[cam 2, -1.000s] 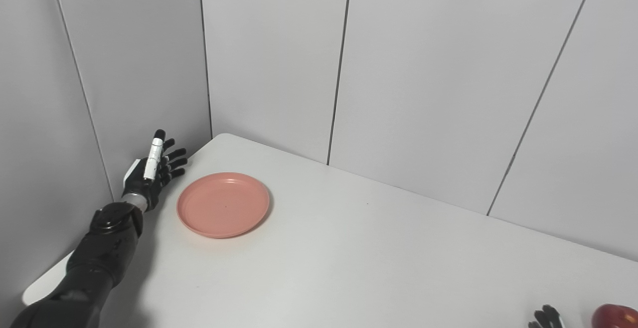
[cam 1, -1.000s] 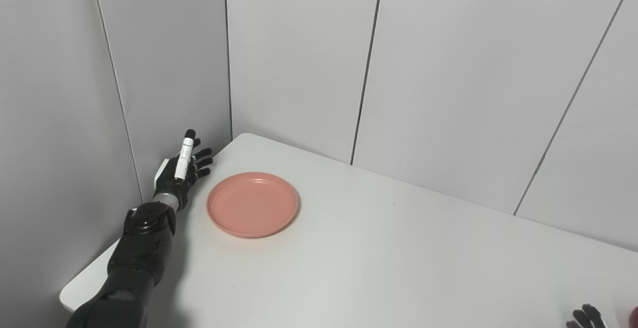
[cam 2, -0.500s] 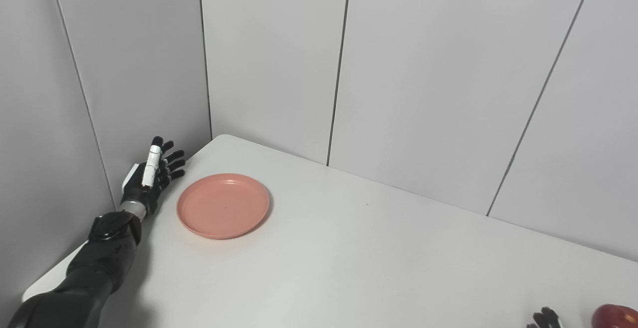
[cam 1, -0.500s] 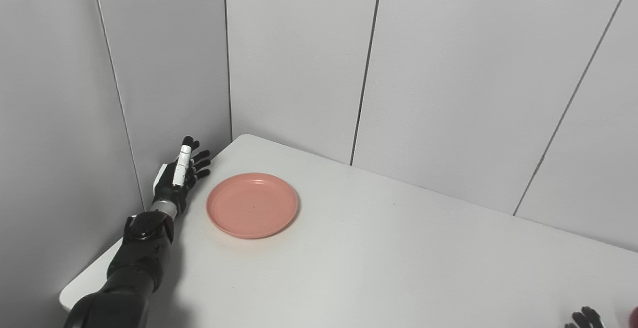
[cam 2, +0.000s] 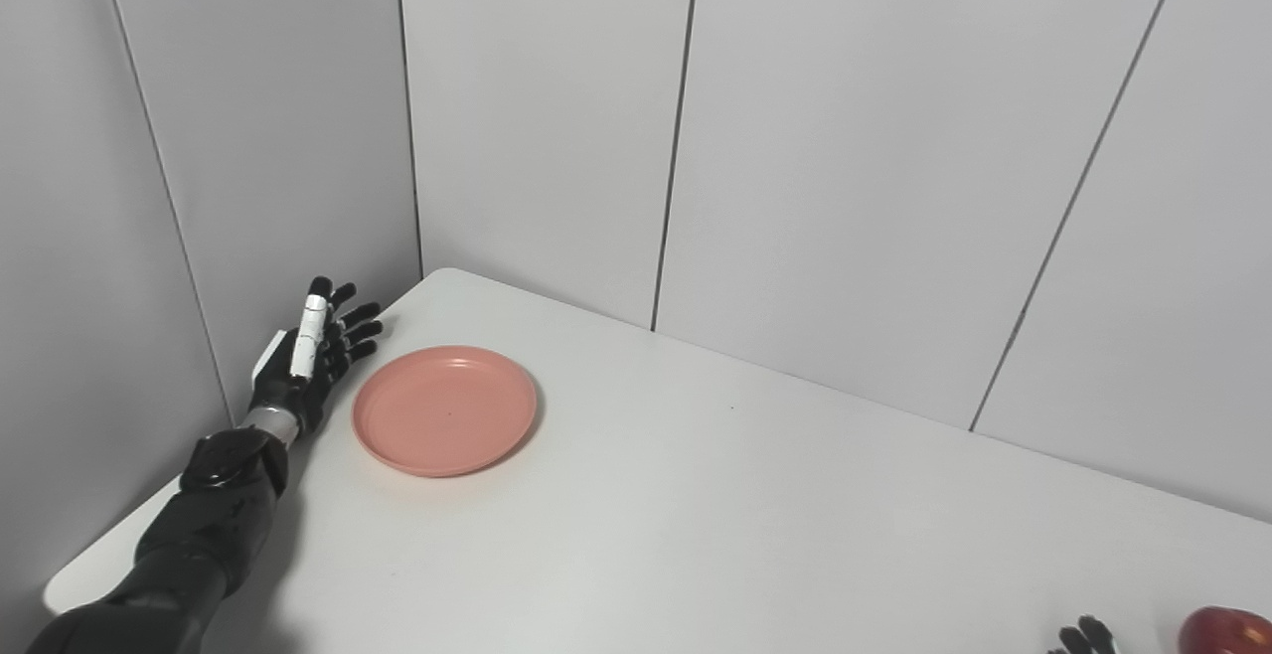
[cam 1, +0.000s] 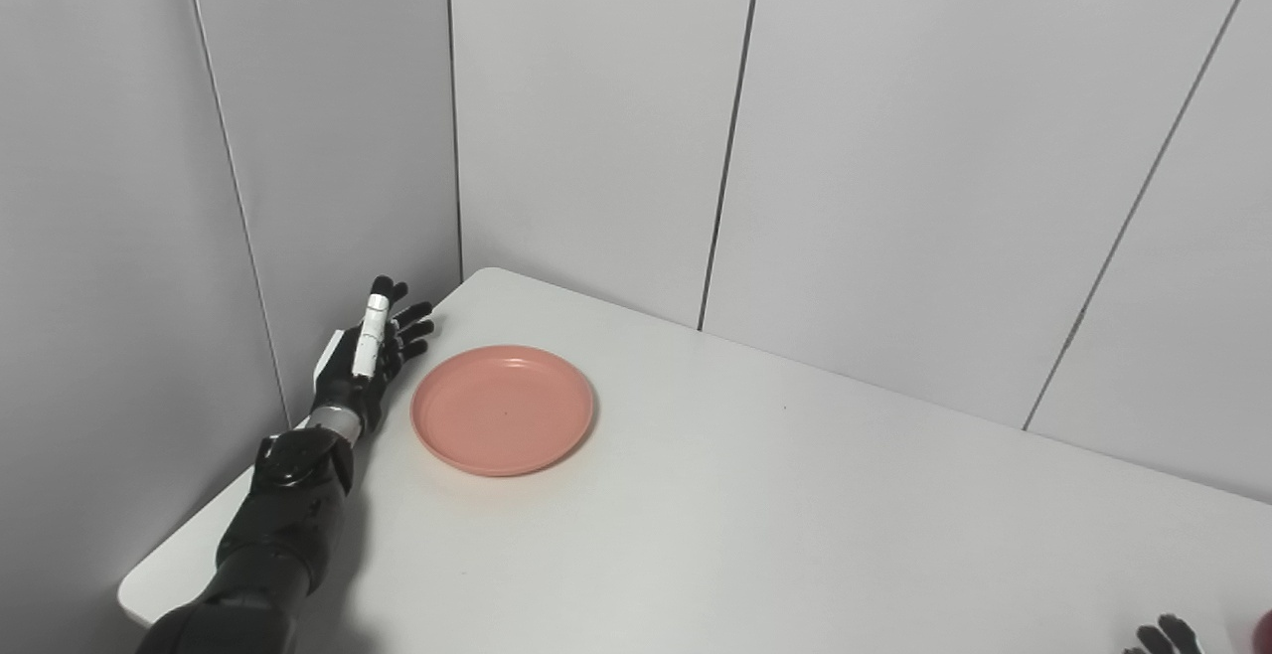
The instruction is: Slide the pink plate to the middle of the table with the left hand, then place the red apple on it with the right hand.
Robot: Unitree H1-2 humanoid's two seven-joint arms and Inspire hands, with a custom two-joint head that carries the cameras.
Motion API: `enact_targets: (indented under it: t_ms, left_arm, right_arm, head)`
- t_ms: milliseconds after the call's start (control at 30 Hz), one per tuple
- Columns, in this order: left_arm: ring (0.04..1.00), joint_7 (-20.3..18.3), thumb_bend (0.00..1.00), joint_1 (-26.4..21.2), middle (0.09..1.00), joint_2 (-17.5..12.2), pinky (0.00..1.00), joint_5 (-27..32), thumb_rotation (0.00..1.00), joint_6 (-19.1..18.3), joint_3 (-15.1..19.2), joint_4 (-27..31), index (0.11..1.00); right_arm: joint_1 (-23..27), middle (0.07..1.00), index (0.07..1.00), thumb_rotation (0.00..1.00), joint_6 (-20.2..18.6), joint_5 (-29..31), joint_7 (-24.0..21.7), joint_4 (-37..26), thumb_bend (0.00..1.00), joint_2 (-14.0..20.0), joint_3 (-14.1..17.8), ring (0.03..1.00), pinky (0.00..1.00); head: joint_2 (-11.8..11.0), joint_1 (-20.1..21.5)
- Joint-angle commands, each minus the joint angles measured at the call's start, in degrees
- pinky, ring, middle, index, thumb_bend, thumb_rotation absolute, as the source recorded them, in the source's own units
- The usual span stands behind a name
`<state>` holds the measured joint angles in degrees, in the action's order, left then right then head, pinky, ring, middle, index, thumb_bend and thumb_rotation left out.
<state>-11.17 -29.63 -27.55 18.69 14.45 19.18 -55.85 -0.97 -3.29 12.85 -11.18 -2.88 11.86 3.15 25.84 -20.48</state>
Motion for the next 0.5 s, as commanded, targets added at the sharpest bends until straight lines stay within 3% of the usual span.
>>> enact_targets:
  t_ms: [0, 467]
  left_arm:
    - [0.856, -1.3, 0.82, 0.0, 0.857, 0.7, 0.86, 0.4, 0.95, -2.0, -0.6, 2.5, 0.936]
    - [0.866, -0.4, 0.84, 2.9, 0.863, 3.4, 0.86, 0.7, 0.93, -7.6, -0.5, 11.4, 0.937]
  right_arm:
    - [-0.7, 0.968, 0.974, 1.00, -2.3, 0.1, -0.5, -0.8, 0.84, -0.2, -0.7, 0.966, 1.00]
    - [-0.8, 0.972, 0.983, 1.00, -3.7, 0.2, 0.4, -2.4, 0.82, -0.3, -1.2, 0.976, 1.00]
  head:
    - [0.1, 0.0]
    - [0.5, 0.3]
